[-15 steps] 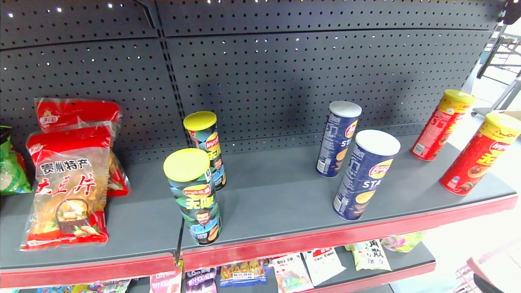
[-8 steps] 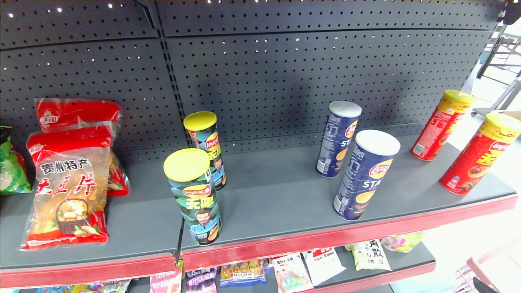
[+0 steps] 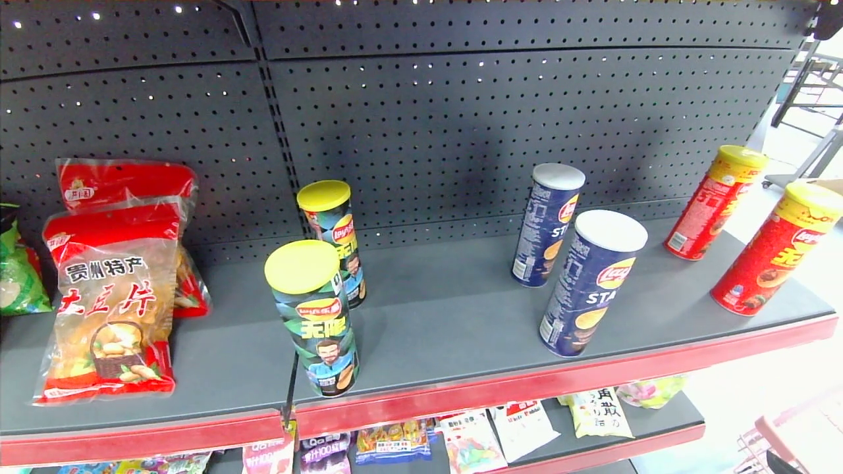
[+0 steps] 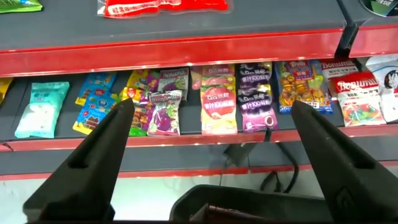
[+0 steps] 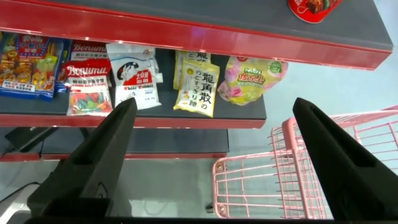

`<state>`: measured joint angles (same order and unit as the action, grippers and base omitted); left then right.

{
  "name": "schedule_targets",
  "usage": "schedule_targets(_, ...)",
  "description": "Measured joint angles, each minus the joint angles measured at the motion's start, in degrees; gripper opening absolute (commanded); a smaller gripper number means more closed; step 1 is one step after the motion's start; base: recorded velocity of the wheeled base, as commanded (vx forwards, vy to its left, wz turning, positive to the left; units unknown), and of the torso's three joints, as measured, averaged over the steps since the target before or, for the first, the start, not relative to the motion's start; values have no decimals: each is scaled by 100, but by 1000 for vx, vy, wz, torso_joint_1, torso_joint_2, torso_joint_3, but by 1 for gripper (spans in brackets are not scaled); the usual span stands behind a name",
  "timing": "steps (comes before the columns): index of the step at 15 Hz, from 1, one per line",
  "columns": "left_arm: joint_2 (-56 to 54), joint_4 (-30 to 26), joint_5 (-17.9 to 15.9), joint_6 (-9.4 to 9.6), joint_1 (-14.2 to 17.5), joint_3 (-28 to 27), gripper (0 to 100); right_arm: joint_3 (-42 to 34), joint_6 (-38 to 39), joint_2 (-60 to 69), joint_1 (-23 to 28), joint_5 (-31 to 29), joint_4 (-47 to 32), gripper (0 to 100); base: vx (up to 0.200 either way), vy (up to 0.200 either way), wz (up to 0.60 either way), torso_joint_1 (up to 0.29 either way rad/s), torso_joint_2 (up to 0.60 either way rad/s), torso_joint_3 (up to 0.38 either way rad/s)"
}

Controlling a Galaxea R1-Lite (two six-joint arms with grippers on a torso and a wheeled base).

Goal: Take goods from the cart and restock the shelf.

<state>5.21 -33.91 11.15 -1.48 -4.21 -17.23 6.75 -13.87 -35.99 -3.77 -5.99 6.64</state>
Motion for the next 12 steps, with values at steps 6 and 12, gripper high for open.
schedule_targets(6,0,1,-12,6,0,0,100,-135,-16,79,0,0,-2,100,-167,0,0,4,2,2)
schedule_targets(12,2,0,-24,6,0,0,100,-277,-151,280,0,0,-2,100,0,-67,0,5,1,2)
